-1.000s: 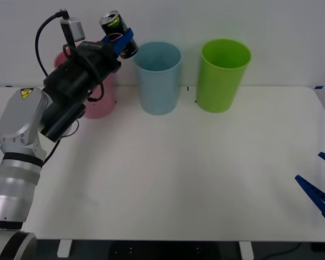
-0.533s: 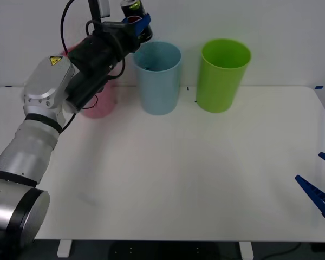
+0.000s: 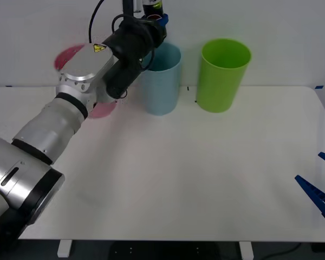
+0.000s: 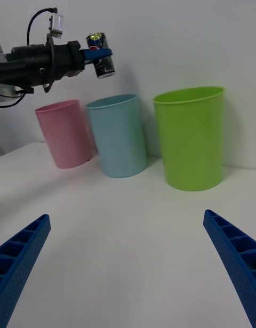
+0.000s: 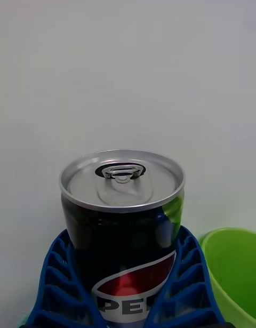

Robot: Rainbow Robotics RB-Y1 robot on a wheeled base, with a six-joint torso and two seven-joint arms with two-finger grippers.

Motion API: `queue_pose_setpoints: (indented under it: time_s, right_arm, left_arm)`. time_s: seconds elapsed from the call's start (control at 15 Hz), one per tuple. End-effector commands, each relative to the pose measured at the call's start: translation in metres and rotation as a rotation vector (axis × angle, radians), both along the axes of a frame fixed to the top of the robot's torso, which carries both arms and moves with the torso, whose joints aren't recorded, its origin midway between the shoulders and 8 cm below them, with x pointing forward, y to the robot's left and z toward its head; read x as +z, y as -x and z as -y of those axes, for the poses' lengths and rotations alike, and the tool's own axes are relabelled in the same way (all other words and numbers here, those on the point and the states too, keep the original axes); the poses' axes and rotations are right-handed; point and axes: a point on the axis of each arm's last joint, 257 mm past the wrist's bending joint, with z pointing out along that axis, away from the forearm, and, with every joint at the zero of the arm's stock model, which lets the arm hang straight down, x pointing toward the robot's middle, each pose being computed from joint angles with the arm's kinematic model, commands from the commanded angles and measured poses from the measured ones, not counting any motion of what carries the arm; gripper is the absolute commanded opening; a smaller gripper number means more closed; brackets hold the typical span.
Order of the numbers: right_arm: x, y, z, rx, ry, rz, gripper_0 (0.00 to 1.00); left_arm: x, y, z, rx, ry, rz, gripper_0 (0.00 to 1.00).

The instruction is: Grasp the object on the table and drop it into the matching bin: aluminum can to the light blue bin, PET bottle to the pink bin.

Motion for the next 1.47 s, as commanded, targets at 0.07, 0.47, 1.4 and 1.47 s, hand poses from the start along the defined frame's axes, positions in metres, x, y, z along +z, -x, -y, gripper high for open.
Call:
queue_pose_setpoints:
  time_s: [0.07, 0.47, 1.4, 1.47]
  right_arm:
    - [0.0000, 0.0000, 0.0000, 0.000, 0.000, 0.000, 1.00]
    - [0.0000, 0.0000, 0.0000, 0.000, 0.000, 0.000, 1.00]
    - [0.0000, 0.0000, 0.0000, 0.000, 0.000, 0.000, 1.00]
    - [0.0000, 0.0000, 0.0000, 0.000, 0.000, 0.000, 1.00]
  left_arm:
    - [-0.0089, -0.0010, 0.0080, 0.040, -0.031, 0.005, 0.00]
    - [-0.0103, -0.0009, 0.0104, 0.050, -0.032, 0.004, 0.08]
    - [-0.0098, -0.0005, 0.0109, 0.041, -0.004, -0.008, 1.00]
    - [-0.0112, -0.0002, 0.0113, 0.039, -0.004, -0.010, 1.00]
